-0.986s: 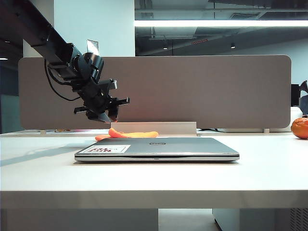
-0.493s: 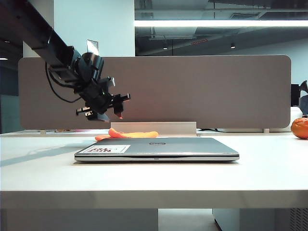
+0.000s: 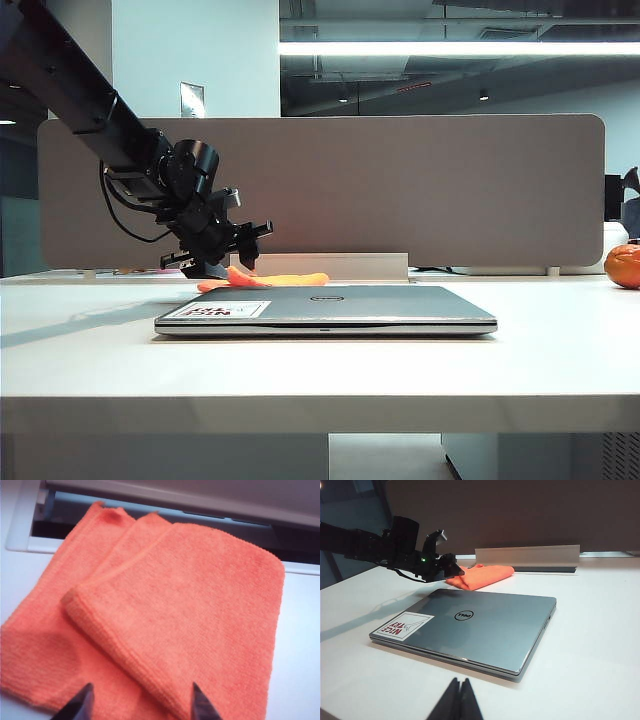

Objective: Pick up the orange rag and put it over the laptop.

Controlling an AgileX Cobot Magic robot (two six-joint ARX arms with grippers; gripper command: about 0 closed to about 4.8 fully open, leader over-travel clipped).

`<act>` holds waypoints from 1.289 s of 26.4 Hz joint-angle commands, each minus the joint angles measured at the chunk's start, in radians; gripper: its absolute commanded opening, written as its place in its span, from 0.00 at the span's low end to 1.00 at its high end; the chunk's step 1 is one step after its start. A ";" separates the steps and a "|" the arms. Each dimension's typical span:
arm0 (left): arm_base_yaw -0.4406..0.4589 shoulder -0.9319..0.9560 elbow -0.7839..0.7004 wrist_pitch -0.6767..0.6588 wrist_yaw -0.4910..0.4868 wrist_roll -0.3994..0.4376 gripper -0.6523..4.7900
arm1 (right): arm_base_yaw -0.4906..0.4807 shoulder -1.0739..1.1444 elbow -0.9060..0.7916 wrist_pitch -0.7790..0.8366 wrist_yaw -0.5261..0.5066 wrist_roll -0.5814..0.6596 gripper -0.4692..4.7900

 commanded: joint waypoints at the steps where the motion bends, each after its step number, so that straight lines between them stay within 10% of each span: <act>1: 0.000 -0.005 0.004 0.020 -0.009 -0.002 0.56 | 0.001 -0.002 -0.003 0.012 0.000 0.003 0.08; 34: -0.021 0.026 0.006 0.004 0.010 -0.001 0.39 | 0.002 -0.002 -0.003 0.024 -0.001 0.004 0.08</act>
